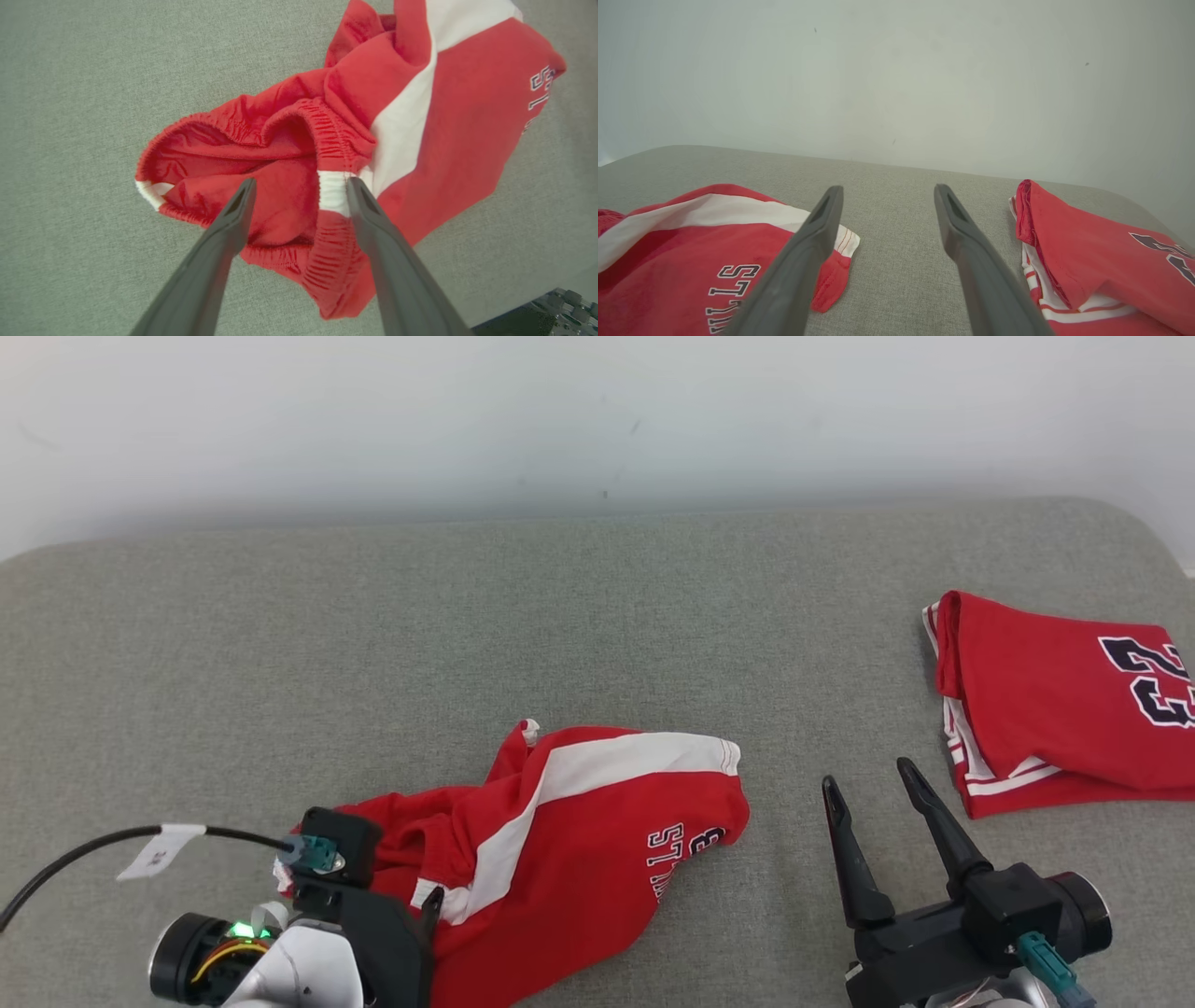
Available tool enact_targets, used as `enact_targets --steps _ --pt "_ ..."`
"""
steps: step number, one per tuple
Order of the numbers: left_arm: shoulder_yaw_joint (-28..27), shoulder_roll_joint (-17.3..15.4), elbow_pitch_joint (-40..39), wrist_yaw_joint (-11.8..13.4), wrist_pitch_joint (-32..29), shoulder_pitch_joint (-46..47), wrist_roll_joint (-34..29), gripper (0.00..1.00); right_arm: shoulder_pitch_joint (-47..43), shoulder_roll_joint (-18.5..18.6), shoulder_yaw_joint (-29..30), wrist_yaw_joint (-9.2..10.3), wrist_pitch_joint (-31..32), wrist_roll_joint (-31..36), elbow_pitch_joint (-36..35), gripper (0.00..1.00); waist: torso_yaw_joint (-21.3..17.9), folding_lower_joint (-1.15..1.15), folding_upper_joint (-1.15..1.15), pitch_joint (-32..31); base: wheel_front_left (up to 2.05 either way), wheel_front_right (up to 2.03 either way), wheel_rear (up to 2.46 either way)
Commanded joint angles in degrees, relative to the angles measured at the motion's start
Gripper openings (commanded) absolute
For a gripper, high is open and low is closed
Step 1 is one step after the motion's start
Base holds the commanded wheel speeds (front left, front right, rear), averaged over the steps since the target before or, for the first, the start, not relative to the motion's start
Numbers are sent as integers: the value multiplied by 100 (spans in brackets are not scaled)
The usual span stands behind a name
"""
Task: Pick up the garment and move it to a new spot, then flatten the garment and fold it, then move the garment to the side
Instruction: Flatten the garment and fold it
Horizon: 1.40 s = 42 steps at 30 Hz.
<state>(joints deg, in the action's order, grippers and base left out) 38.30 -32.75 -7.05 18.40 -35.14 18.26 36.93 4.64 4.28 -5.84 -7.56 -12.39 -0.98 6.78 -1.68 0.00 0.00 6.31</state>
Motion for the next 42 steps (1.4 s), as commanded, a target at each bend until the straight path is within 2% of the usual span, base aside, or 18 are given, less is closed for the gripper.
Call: enact_targets --steps 1,3,9,10,11,13,15,16,20,32,42 --pt "32 25 65 -9 -89 95 -53 100 43 13 8 14 -22 -40 11 100 -45 0 0 52 0 0 0" --pt "67 38 119 -31 -184 167 -30 100 53 12 12 14 -25 -38 28 100 -56 0 0 82 0 0 0" --pt "144 113 174 -78 -314 198 72 91 169 68 -62 14 12 -22 58 100 -25 0 0 179 0 0 0" --pt "154 118 175 -91 -316 197 73 83 193 82 -72 14 21 -25 65 100 -12 0 0 191 0 0 0" --pt "154 118 175 -91 -316 197 73 83 193 82 -72 14 21 -25 65 100 -12 0 0 191 0 0 0" --pt "191 139 184 -127 -331 207 82 49 245 122 -87 14 21 -44 68 100 14 0 0 216 0 0 0" --pt "222 177 190 -177 -320 231 103 10 289 143 -117 14 39 -57 83 100 39 0 0 236 0 0 0" --pt "235 191 200 -190 -310 235 115 0 322 156 -130 14 56 -61 89 100 49 0 0 244 0 0 0" --pt "252 228 212 -214 -260 229 137 0 426 232 -186 14 379 -90 265 100 74 0 0 277 0 0 0" --pt "249 300 149 -169 -92 177 143 0 1652 463 -401 13 2938 -860 1181 100 255 0 0 541 0 0 0" --pt "243 365 182 -197 -25 318 151 0 2337 440 -814 13 3796 -1237 1554 100 397 0 0 779 0 0 0"
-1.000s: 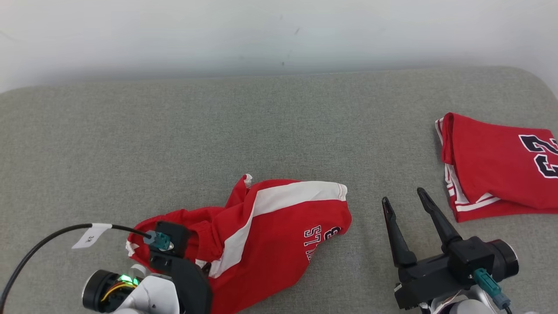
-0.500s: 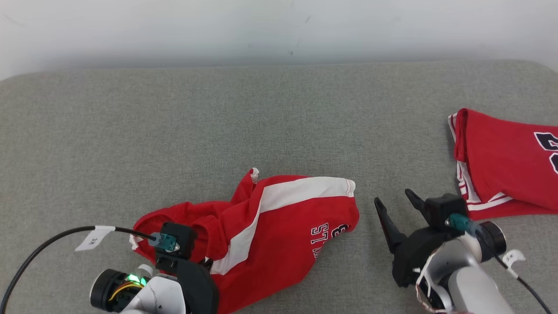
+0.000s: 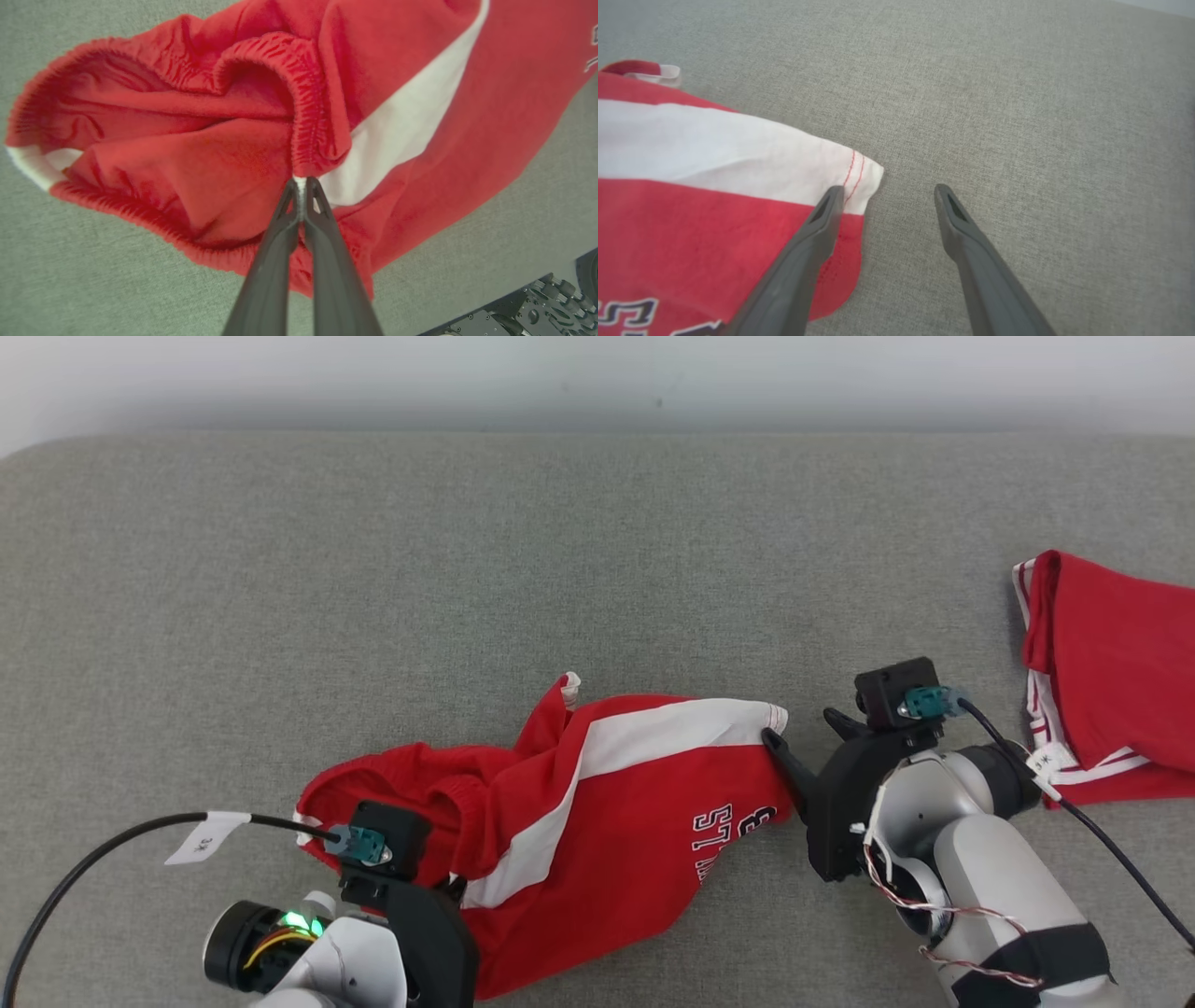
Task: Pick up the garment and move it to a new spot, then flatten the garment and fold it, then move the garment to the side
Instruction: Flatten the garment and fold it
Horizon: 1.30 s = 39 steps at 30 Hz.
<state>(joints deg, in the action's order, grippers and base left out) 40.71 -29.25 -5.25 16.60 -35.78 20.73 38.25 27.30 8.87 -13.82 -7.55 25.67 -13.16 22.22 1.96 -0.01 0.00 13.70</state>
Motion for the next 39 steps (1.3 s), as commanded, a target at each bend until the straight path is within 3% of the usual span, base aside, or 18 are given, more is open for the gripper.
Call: enact_targets --steps 1,6,7,8,10,12,13,15,21,27,34,39 --pt "0 24 5 -22 47 75 19 0 136 -38 -35 13 -3 -39 47 100 45 1 0 61 0 0 0" --pt "15 75 45 -33 74 143 21 0 334 -92 -169 13 136 -111 312 100 121 1 0 134 0 0 0" --pt "19 86 57 -33 84 152 24 0 355 -85 -186 13 154 -115 358 67 137 1 0 143 0 0 0" --pt "23 93 70 -34 96 158 29 0 355 -80 -200 13 169 -116 391 46 147 1 0 147 0 0 0" --pt "23 100 88 -35 113 165 38 0 372 -79 -228 13 169 -136 448 34 164 1 0 154 0 0 0" --pt "22 105 96 -36 121 164 43 0 392 -72 -236 13 162 -140 469 34 170 1 0 156 0 0 0" --pt "14 113 104 -32 137 160 50 0 407 -64 -249 13 155 -137 492 27 175 1 0 156 0 0 0" --pt "-2 115 121 -31 170 150 49 0 427 -32 -302 13 101 -101 502 0 179 1 0 152 0 0 0" --pt "-184 212 105 -30 644 96 66 0 459 62 -259 13 -281 32 375 0 153 1 0 28 0 0 0" --pt "-766 536 -41 -115 1639 -94 456 0 350 254 -34 13 -719 166 -38 0 82 1 0 -153 0 0 0" --pt "-1732 878 -170 -460 2640 266 1131 0 757 694 -145 12 -1046 19 -808 0 -89 1 0 49 0 0 0" --pt "-2438 1033 78 -744 2743 1246 1769 0 1766 1137 -707 13 -1114 -330 -897 0 -304 1 0 608 0 0 0"
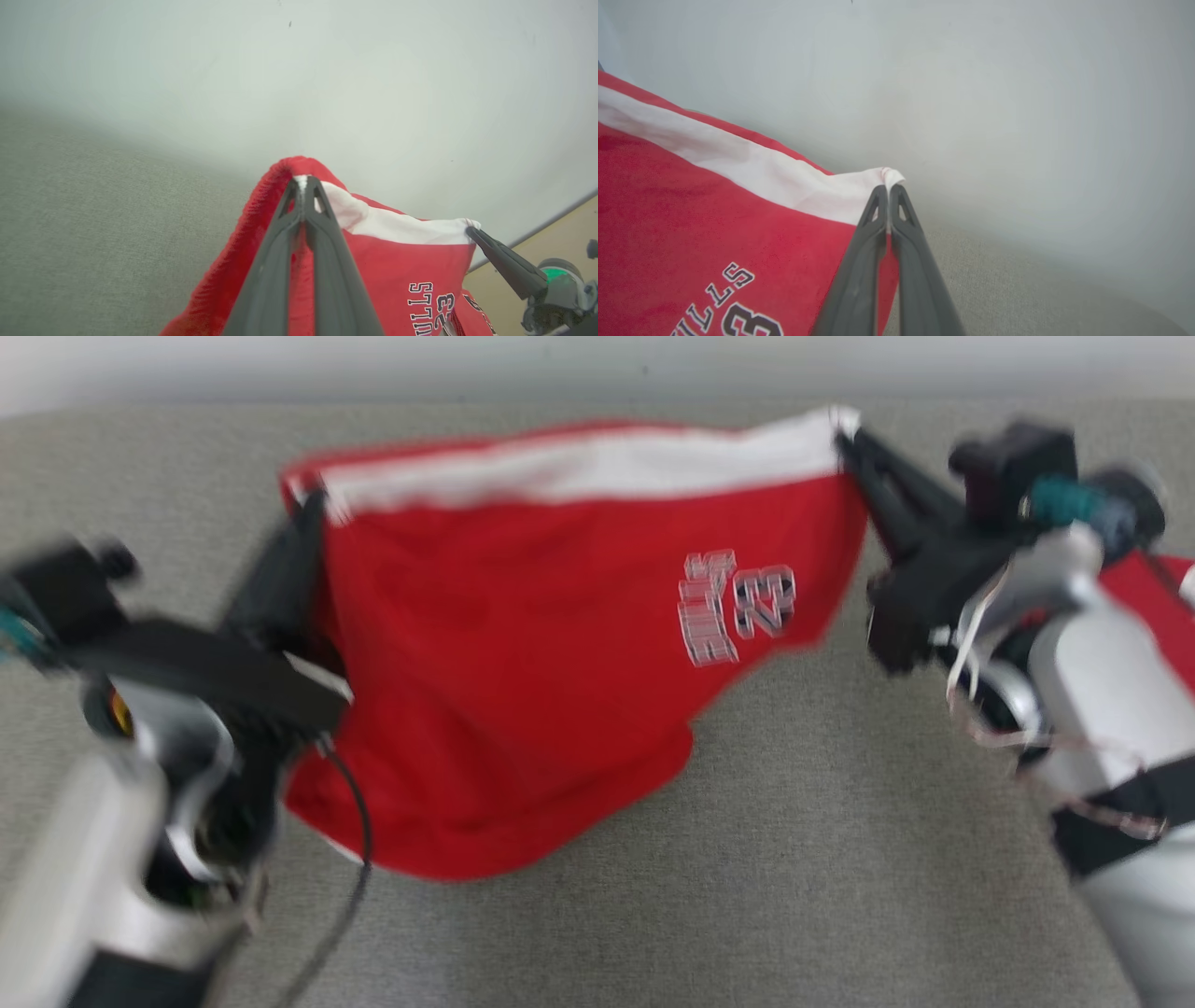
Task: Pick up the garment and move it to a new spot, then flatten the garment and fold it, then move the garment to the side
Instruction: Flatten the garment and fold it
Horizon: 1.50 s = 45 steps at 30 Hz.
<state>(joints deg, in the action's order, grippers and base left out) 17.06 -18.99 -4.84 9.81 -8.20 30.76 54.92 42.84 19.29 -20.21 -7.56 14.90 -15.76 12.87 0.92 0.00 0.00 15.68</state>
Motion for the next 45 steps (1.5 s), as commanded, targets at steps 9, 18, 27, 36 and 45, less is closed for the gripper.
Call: enact_targets --steps 9,18,27,36,45 --pt "-998 -59 920 -375 355 2859 355 0 2920 268 -586 14 -1011 105 1204 0 -522 0 0 1463 0 0 0" --pt "-1517 -36 1634 -857 1774 4440 17 0 4397 3 390 27 -2518 1322 2260 0 -497 0 0 1693 0 0 0" --pt "-1121 337 2401 -1536 2102 3611 83 0 4098 -103 -50 19 -2876 2260 3114 0 -358 0 0 1603 0 0 0" --pt "-555 572 2573 -1739 2320 1194 -28 0 2607 347 -2142 16 -2810 577 3052 0 -371 0 0 933 0 0 0" --pt "-21 680 2218 -1728 2337 -904 -30 0 842 1713 -3046 15 -2082 -954 1220 0 -346 0 0 -53 0 0 0"
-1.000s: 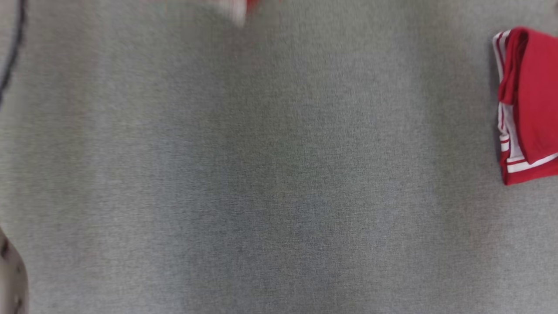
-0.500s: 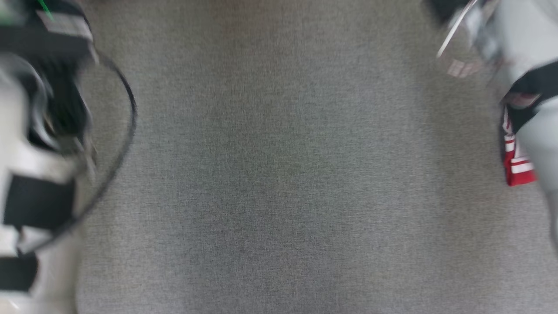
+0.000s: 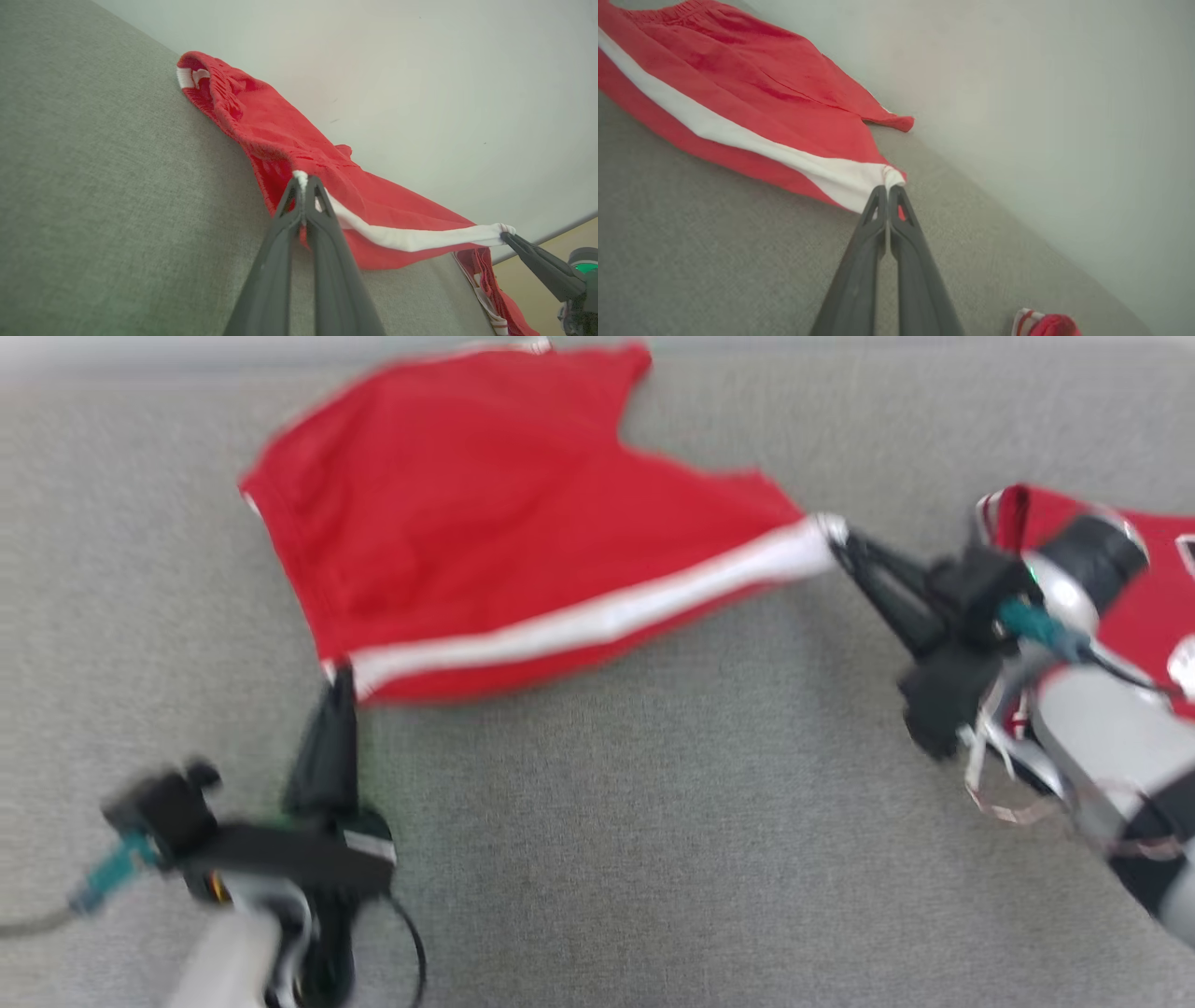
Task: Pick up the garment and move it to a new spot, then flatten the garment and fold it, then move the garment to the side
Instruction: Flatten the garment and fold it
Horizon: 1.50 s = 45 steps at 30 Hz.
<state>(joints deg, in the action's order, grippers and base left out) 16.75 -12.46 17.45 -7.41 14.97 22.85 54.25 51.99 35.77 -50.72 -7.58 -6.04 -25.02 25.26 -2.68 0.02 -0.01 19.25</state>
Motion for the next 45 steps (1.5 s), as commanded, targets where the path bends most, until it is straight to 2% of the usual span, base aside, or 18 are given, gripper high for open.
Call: enact_targets --steps 1,5,9,12,15,16,21,24,26,30,34,39,45 --pt "23 57 -36 -6 20 -297 40 0 -272 175 -6 16 120 -155 -202 0 22 -2 1 -495 0 0 0" --pt "47 134 -130 -7 21 -969 4 0 -1030 550 344 16 647 -526 -775 0 30 -2 1 -765 0 0 0" --pt "-134 277 -334 -7 21 -1614 -24 0 -1869 744 788 16 1157 -748 -1389 0 33 -2 1 -956 0 0 0" --pt "-346 418 -535 0 22 -2082 12 0 -2576 792 1385 16 1423 -782 -1787 0 70 -2 1 -1078 0 0 0" --pt "-434 504 -727 5 23 -2505 -147 0 -3434 658 2122 20 1693 -627 -2136 0 140 -2 1 -1205 0 0 0" --pt "-434 504 -727 5 23 -2505 -147 0 -3434 658 2122 20 1693 -627 -2136 0 140 -2 1 -1205 0 0 0" --pt "-459 537 -1005 4 24 -3062 -436 0 -4804 176 3024 20 2225 -264 -3022 0 220 -2 1 -1394 0 0 0" --pt "-470 563 -1178 2 23 -3274 -561 0 -5314 -51 3357 18 2491 -26 -3566 0 244 -2 1 -1473 0 0 0" --pt "-430 602 -1257 2 22 -3295 -625 0 -5423 -43 3476 16 2597 158 -3750 0 286 -2 1 -1509 0 0 0" --pt "-289 626 -1194 1 -18 -2958 -668 0 -5064 101 3417 16 2771 345 -3780 0 407 -2 1 -1505 0 0 0" --pt "-193 638 -910 0 -46 -2413 -727 0 -4334 225 3109 15 2780 317 -3387 0 614 -2 1 -1375 0 0 0" --pt "-104 732 -319 94 -166 -1513 -746 0 -3127 402 2481 16 2606 87 -2433 0 948 -2 1 -1118 0 0 0" --pt "16 875 350 255 -358 -518 -597 0 -1630 308 1737 16 2293 -242 -1100 0 1356 -2 1 -692 0 0 0"
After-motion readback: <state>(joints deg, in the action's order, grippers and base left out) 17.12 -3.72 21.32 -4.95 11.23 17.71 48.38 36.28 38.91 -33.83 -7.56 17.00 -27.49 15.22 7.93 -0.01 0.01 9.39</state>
